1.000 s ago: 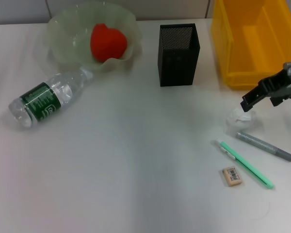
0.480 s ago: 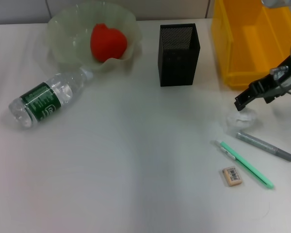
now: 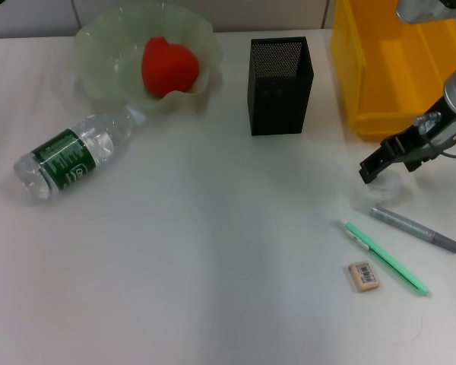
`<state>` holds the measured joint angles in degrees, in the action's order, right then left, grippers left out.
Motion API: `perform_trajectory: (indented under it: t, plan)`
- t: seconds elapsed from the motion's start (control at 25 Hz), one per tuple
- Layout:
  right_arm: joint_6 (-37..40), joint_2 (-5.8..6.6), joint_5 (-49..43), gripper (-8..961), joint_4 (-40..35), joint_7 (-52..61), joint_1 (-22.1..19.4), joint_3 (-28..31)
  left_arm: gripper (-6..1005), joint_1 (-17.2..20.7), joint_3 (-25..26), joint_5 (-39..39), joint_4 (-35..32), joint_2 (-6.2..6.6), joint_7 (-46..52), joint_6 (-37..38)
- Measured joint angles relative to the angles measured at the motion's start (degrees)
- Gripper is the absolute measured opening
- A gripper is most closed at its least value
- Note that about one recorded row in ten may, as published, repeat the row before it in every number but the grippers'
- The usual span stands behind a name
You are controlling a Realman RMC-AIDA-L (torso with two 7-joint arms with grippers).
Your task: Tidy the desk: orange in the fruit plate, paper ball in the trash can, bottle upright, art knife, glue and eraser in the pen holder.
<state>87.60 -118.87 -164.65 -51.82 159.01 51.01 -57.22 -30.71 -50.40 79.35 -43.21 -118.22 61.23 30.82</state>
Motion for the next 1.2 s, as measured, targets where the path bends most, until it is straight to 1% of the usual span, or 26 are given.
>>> perform_trajectory:
  t: [0.32, 0.64, 0.72, 0.92, 1.04, 1.12, 1.2]
  plan:
    - [-0.9, -0.05, 0.0, 838, 3.1, 0.2, 0.5, 0.0, 800, -0.1, -0.1, 0.0, 0.1, -0.01, -1.0, 0.2]
    - [-1.2, -0.05, 0.0, 806, 3.0, 0.3, 0.5, 0.4, 800, -0.1, -0.2, 0.0, 0.1, 0.01, -1.0, 0.3]
    - [-1.2, -0.05, 0.0, 611, 3.1, 0.3, 0.5, 0.4, 800, 0.0, -0.2, 0.0, 0.1, 0.0, -1.0, 0.4]
    - [-1.1, -0.02, 0.0, 352, 2.8, 0.2, 0.2, 0.5, 800, 0.1, -0.2, 0.0, 0.1, -0.06, -1.0, 0.4]
    - [-0.5, 0.16, 0.4, 320, 1.8, 0.1, -0.3, 1.0, 800, 0.1, -0.2, 0.0, 0.1, -0.08, -1.0, 0.4]
    - [0.5, 0.54, 2.6, 298, -1.1, 0.0, -1.8, 2.1, 800, 0.1, -0.2, 0.0, 0.1, -0.08, -1.0, 0.4]
    - [1.2, 0.78, 3.8, 292, -2.4, 0.0, -2.4, 2.4, 800, 0.2, -0.2, 0.0, 0.1, -0.08, -1.0, 0.4]
